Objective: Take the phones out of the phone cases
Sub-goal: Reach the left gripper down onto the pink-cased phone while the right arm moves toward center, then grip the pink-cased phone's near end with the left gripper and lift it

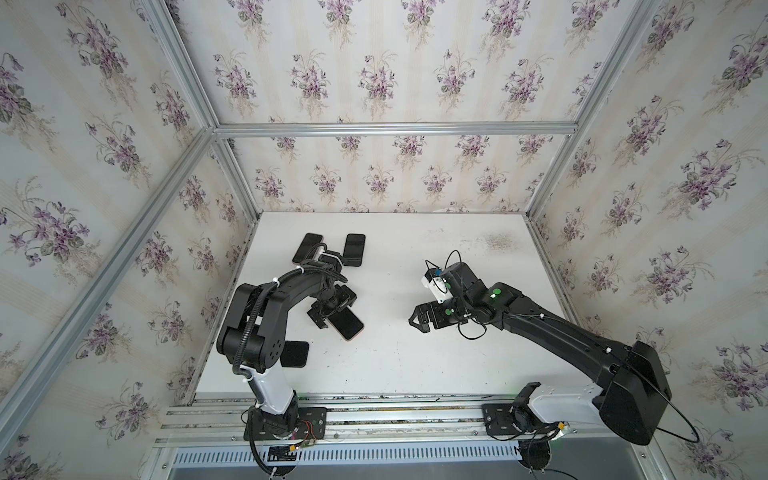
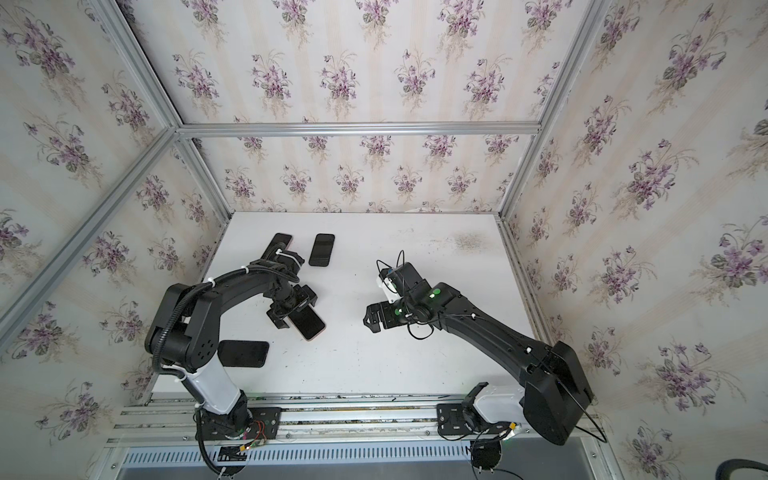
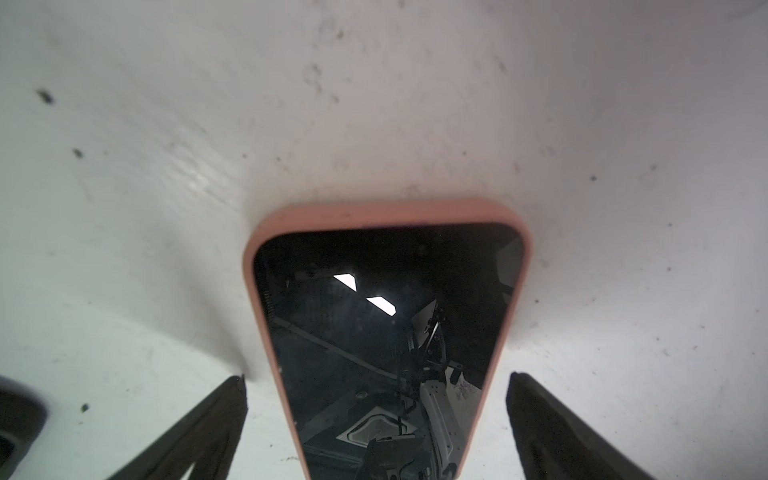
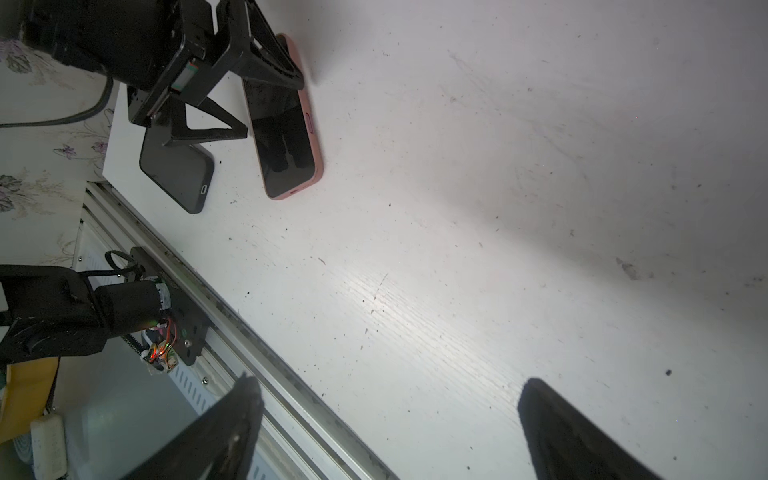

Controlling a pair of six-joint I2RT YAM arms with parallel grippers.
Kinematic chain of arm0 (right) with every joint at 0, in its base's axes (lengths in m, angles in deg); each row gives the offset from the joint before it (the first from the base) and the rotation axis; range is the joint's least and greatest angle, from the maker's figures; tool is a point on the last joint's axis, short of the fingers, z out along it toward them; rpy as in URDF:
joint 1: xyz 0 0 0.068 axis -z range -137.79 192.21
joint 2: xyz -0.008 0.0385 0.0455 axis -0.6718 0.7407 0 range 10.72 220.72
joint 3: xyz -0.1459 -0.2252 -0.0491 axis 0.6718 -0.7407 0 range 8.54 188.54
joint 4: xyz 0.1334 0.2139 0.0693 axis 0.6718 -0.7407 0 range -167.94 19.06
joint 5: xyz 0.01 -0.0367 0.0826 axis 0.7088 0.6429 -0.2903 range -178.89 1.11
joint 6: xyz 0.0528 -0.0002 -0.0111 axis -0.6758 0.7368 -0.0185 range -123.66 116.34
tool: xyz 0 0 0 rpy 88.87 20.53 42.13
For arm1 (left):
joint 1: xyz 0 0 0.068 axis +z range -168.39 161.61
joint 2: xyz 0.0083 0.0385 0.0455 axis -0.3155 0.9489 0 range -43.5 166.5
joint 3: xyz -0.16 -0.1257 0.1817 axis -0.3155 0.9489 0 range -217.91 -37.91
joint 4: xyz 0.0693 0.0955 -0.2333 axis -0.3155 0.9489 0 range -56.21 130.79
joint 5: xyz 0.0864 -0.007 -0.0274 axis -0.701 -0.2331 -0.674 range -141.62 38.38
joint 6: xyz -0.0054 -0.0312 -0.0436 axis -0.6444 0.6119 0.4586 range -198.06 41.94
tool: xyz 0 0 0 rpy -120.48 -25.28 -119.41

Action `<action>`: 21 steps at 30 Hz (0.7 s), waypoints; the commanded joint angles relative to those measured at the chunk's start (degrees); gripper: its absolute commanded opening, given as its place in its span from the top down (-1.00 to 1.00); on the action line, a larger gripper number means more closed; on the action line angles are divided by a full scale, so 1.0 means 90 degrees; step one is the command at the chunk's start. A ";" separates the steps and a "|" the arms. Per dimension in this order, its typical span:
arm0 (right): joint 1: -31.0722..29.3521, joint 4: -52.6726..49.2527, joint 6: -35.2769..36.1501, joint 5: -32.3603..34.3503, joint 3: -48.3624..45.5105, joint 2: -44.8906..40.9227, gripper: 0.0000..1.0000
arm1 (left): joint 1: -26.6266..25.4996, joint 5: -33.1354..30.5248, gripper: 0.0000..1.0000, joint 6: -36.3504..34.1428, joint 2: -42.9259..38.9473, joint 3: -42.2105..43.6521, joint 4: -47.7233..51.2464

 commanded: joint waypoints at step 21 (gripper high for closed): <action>-0.0007 0.0238 0.0143 -0.0361 0.0105 0.0195 -0.99 | -0.0076 -0.0281 -0.95 0.0202 0.0191 0.0014 -0.0076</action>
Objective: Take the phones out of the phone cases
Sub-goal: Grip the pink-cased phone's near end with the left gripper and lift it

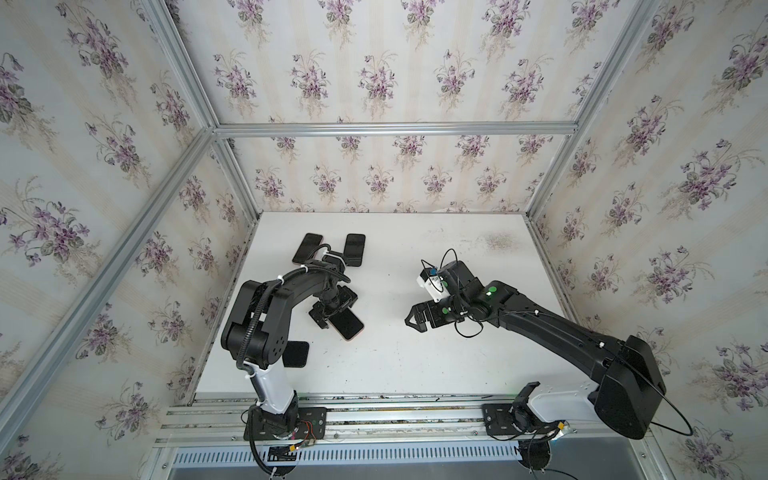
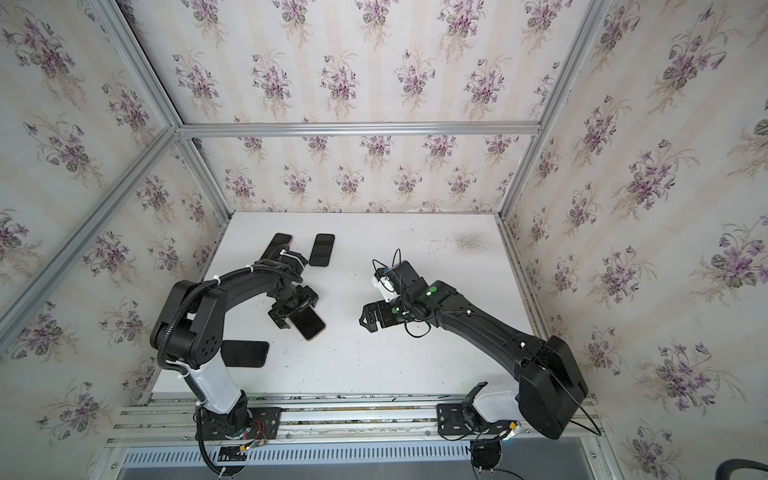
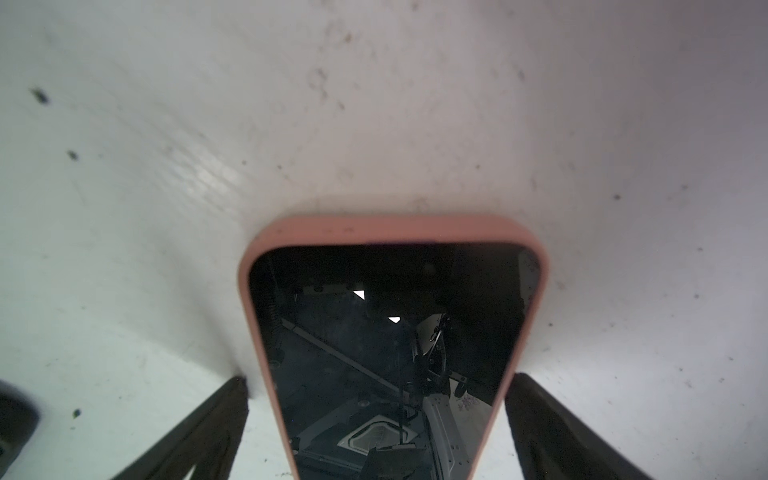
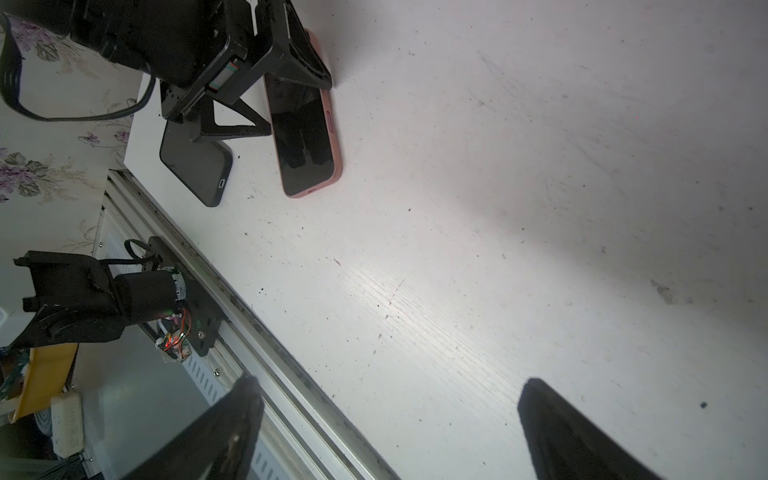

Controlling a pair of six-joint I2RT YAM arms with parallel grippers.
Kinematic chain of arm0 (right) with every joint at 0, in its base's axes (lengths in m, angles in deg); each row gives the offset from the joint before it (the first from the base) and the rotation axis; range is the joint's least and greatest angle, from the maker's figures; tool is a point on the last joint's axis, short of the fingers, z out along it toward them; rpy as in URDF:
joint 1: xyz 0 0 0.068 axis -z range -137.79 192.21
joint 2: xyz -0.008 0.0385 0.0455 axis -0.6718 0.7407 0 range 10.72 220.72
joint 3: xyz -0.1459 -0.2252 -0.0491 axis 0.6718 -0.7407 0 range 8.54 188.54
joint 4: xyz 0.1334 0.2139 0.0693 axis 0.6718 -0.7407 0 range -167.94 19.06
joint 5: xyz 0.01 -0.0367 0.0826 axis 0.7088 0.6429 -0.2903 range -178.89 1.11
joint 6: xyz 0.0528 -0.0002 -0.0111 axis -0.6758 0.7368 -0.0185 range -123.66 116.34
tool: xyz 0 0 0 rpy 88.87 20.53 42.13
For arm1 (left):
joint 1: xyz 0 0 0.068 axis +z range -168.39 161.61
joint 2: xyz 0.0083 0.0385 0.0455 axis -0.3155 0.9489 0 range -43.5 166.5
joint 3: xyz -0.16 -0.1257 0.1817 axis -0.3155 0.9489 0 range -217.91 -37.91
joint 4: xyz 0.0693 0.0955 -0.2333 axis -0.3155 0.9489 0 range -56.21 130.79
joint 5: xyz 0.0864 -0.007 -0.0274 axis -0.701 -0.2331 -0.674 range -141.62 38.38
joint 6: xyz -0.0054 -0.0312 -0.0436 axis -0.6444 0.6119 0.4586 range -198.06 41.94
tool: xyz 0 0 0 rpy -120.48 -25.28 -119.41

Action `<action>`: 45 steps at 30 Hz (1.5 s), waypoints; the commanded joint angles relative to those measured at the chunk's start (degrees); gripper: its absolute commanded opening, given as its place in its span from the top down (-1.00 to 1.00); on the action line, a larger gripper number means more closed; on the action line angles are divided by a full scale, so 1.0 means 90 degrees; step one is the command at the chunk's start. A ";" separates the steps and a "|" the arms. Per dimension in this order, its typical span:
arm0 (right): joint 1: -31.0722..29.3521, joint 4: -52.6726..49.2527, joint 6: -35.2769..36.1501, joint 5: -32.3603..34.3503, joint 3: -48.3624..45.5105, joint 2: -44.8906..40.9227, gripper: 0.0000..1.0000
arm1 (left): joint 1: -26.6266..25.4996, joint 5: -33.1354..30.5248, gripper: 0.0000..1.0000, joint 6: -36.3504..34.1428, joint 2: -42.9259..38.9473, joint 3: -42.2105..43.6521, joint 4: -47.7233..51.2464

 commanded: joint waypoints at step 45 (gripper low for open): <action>0.0004 0.1452 -0.0520 -0.1032 -0.0262 0.0458 -0.99 | -0.0398 0.0430 -0.15 -0.0517 -0.0599 0.0350 -0.0737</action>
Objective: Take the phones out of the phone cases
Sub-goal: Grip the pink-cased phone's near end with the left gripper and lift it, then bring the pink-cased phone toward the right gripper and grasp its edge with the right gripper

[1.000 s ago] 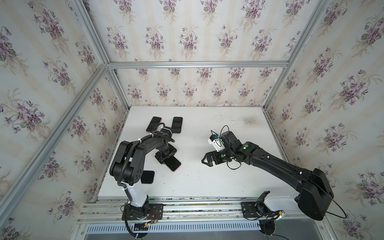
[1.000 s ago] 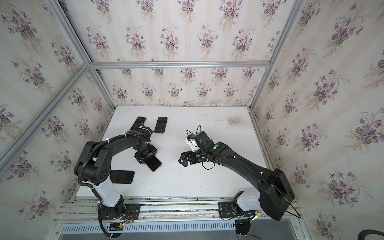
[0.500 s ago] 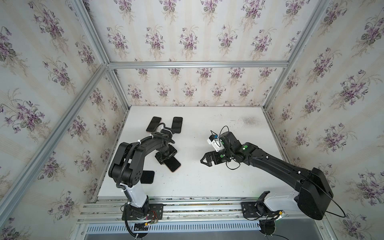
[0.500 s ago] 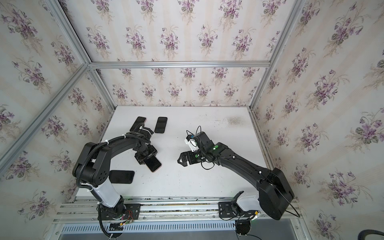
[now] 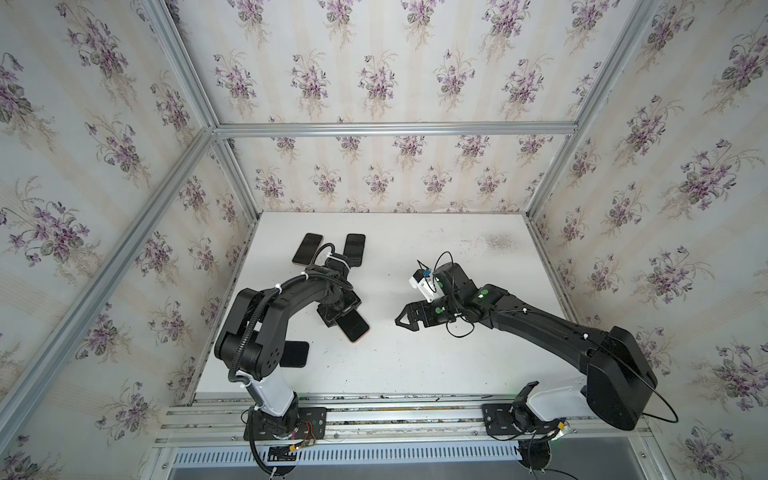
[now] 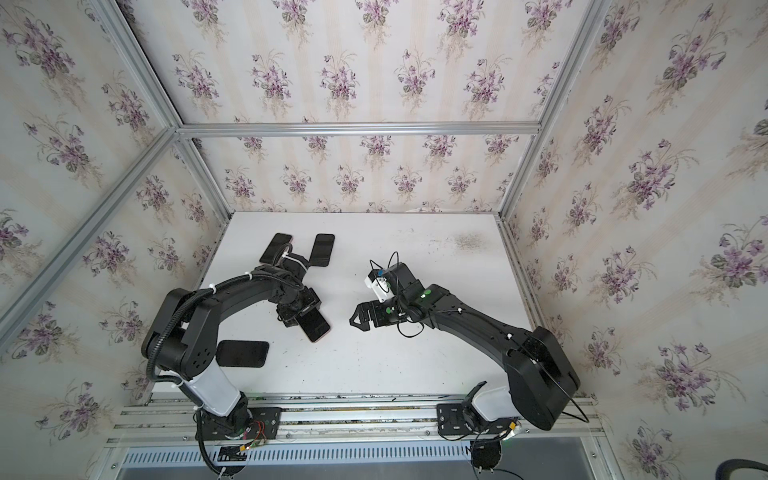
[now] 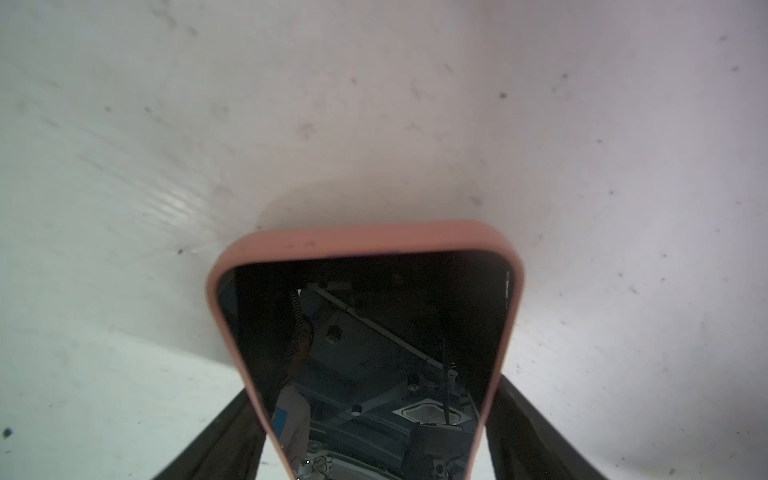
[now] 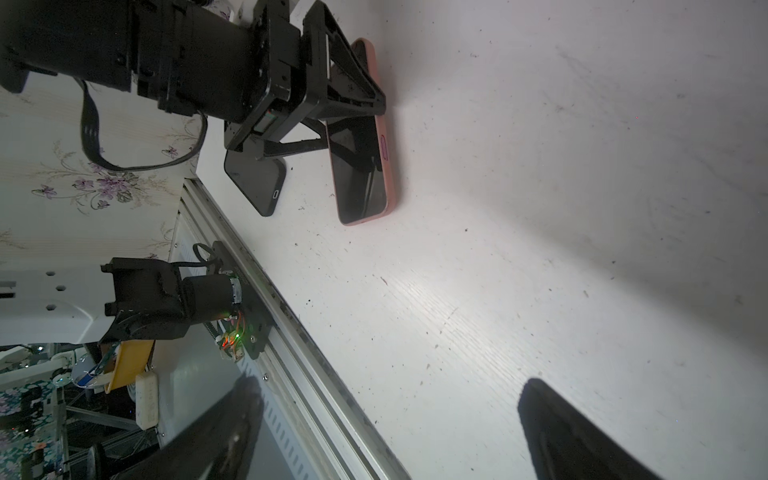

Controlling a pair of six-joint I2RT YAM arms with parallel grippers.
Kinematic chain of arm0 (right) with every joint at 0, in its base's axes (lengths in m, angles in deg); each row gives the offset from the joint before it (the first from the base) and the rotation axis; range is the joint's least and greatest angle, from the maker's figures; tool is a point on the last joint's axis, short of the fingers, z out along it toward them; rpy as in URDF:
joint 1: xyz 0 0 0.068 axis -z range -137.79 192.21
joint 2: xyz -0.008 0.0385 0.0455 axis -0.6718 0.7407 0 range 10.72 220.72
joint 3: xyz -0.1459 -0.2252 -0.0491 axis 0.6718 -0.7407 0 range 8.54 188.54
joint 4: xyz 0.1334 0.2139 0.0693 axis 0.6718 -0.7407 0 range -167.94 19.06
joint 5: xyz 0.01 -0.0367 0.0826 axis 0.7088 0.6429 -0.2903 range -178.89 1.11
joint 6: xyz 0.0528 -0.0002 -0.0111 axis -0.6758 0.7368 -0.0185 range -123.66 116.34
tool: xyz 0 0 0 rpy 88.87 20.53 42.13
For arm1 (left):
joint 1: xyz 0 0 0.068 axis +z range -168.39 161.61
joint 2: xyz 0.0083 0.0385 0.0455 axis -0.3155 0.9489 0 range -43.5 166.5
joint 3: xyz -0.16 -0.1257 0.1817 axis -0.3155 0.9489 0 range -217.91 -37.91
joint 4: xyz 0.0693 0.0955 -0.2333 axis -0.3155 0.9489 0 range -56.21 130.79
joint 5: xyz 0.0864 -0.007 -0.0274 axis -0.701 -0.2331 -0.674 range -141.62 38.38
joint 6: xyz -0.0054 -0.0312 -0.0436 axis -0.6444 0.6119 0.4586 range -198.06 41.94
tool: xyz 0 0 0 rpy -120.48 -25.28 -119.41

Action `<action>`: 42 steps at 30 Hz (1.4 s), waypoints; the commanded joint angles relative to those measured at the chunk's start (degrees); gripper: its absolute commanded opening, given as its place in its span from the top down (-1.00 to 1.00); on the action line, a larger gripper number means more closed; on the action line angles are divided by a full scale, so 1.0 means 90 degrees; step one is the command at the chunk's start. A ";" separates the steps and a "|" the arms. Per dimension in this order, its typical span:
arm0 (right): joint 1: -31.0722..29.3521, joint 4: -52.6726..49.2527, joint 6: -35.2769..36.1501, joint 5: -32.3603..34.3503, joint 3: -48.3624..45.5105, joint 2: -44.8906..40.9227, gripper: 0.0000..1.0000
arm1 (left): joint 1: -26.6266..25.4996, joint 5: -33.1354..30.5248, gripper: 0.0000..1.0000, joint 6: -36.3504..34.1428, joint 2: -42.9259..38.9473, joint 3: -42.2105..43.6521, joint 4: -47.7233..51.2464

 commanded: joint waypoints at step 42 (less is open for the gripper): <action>0.0049 0.1768 -0.0483 -0.1000 0.0504 0.1433 0.00 | -0.1270 0.0301 -0.11 -0.1206 -0.1405 -0.0489 -0.1789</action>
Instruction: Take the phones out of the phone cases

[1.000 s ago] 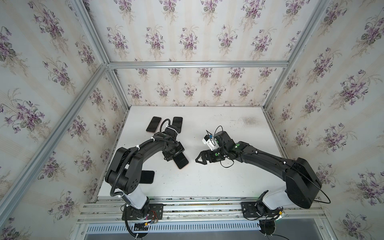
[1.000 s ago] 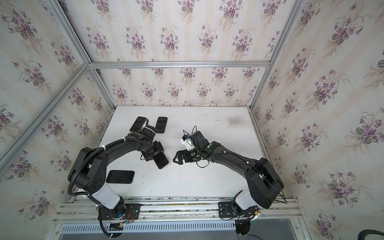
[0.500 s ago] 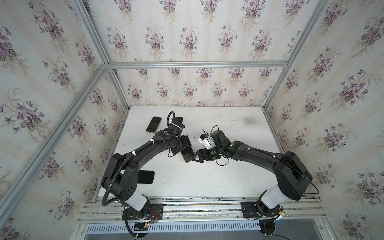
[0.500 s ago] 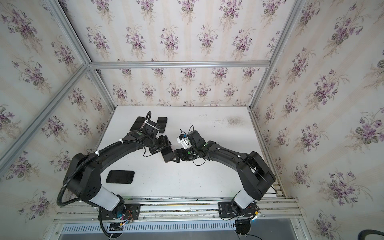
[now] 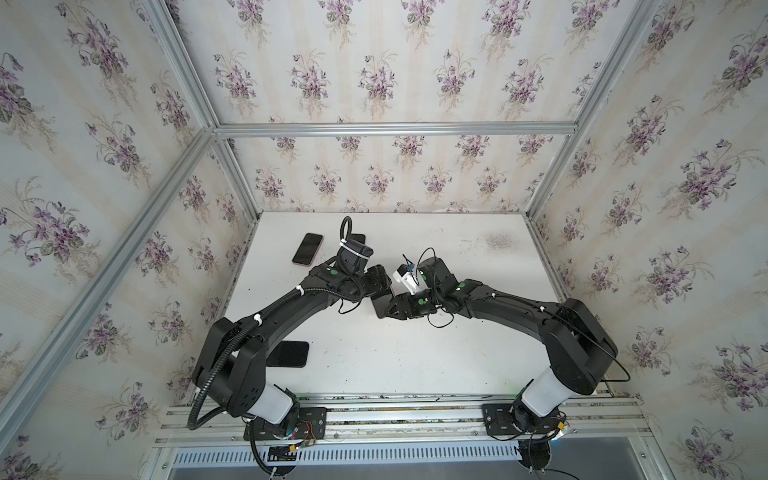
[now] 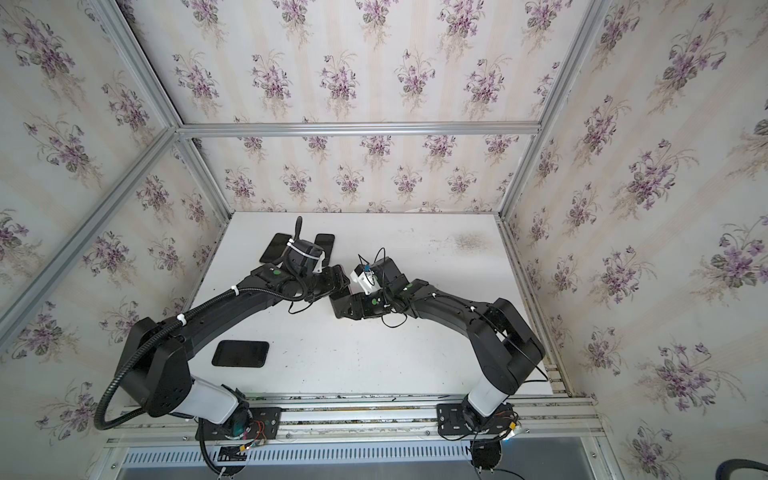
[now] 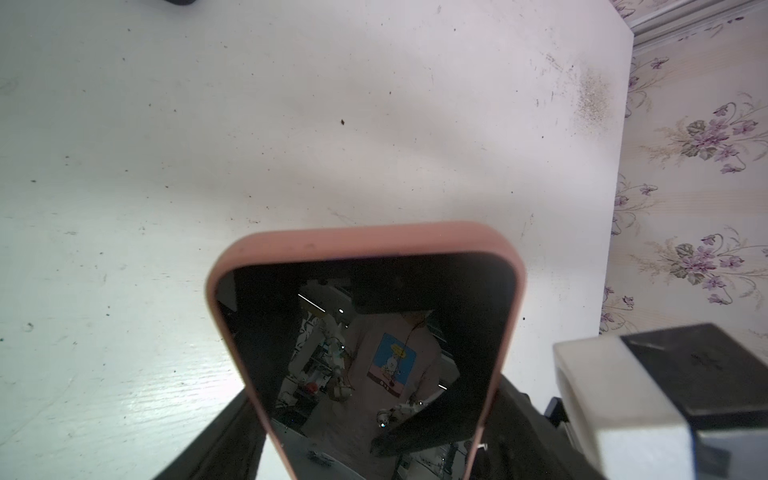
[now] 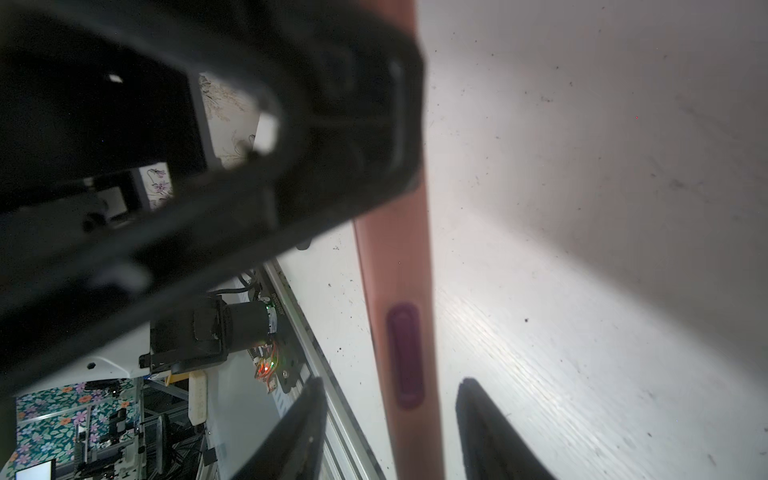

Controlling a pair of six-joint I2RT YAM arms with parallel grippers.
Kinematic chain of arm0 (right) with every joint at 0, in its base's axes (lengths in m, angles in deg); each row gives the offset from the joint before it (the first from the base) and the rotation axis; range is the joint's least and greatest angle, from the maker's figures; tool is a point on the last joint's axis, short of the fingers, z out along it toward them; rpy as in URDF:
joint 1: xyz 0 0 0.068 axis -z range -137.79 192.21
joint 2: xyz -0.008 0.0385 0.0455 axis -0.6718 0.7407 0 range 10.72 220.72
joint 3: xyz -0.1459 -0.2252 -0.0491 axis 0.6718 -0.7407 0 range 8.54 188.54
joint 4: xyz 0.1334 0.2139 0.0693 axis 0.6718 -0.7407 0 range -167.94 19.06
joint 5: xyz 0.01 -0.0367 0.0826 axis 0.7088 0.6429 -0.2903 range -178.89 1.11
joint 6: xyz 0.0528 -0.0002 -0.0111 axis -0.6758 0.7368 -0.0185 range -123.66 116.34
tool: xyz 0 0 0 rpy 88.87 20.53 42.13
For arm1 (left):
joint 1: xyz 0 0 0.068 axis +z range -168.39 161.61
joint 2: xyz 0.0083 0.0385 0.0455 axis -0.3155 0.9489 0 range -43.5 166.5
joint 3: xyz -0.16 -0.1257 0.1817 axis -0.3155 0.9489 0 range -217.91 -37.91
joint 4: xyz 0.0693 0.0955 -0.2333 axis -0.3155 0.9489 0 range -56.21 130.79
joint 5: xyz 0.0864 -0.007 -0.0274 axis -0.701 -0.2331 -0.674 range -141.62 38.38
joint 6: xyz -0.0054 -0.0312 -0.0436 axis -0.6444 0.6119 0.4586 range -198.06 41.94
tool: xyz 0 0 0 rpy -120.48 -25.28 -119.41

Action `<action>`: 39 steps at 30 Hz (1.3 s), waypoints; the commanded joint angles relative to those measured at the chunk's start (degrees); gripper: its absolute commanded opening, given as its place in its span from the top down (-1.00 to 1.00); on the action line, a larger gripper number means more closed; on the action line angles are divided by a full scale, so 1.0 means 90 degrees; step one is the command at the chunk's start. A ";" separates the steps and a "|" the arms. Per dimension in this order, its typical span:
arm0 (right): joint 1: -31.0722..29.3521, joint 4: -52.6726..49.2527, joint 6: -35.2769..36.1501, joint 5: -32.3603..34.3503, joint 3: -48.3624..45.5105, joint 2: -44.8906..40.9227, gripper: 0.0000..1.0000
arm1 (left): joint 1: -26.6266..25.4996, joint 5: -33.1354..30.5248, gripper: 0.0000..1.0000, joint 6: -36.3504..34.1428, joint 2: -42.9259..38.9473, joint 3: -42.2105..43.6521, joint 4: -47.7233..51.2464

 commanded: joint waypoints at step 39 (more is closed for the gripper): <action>0.0773 -0.0098 0.0212 -0.0198 0.0111 -0.1349 1.00 | 0.0779 0.0361 -0.99 -0.0419 -0.1507 -0.0765 -0.0654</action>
